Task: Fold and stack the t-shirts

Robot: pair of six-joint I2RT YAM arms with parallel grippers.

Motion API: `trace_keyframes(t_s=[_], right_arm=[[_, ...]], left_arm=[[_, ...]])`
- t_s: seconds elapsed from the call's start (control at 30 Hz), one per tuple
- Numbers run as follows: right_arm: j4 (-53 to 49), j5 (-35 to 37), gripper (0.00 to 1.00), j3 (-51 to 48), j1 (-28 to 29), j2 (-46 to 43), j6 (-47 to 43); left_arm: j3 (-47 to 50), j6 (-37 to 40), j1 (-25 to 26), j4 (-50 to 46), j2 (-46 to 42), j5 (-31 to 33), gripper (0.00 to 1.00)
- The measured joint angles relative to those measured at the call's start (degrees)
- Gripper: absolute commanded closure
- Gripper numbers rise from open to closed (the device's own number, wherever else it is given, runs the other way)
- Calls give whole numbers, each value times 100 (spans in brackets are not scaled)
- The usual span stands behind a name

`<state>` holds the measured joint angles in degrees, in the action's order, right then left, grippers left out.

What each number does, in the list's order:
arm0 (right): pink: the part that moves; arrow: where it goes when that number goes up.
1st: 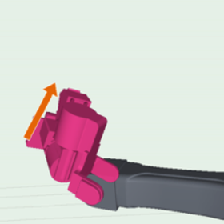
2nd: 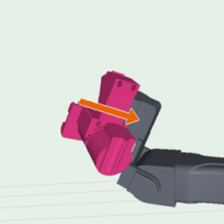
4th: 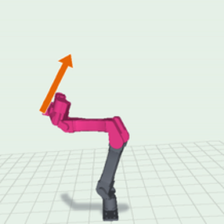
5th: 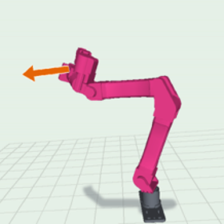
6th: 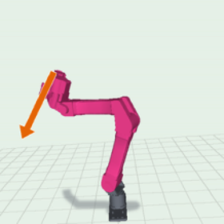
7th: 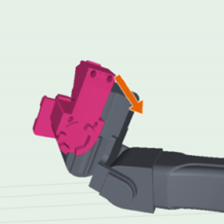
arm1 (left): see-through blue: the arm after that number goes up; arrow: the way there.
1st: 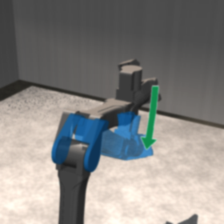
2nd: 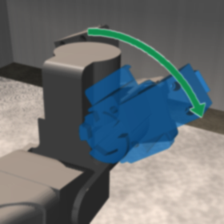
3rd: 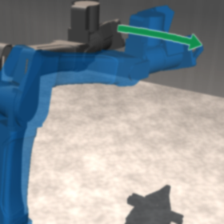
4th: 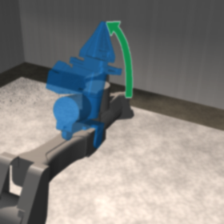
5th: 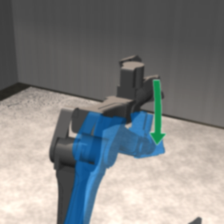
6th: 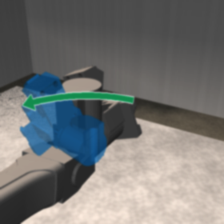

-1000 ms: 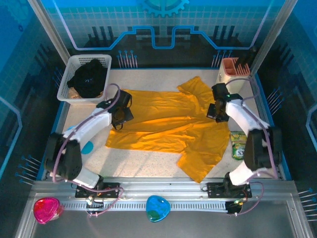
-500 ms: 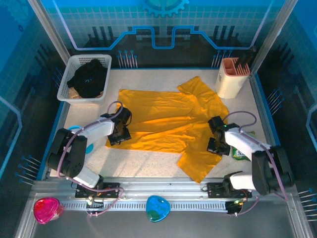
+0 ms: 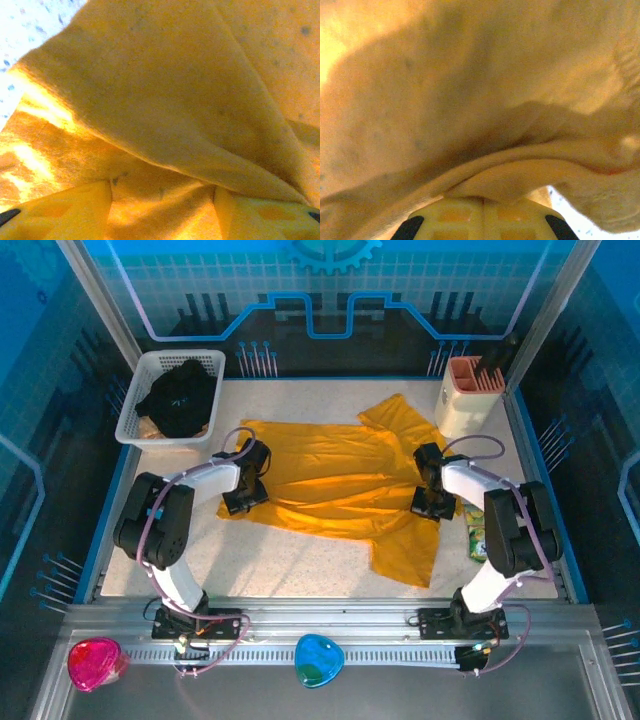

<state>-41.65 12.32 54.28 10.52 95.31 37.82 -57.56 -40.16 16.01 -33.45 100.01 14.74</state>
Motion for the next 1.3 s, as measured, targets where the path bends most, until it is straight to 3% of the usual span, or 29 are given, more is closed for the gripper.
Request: trace_keyframes(t_s=[0.33,0.53,0.77,0.87,1.03,1.17,1.3], right_arm=[[203,76,100,286,-468,223,-256],[208,-205,100,308,-452,-90,-623],[186,-837,100,879,-334,-968,-973],[232,-1145,100,1515,-334,-474,-1115],[308,-1353,100,2802,-334,1128,-1296],[236,-1386,100,3748,-334,2245,-1403],[-17,-1309,100,4642,-334,2999,-1453]], left_arm=[[-142,127,-155,26,101,20,43],[-181,160,-85,-160,-225,-63,34],[-1469,330,87,-688,-863,-111,30],[-2159,455,79,-734,-459,-114,34],[-3213,597,22,-697,1058,-339,41],[-3814,605,-72,-675,2227,-516,42],[-4100,608,-118,-758,2754,-507,41]])
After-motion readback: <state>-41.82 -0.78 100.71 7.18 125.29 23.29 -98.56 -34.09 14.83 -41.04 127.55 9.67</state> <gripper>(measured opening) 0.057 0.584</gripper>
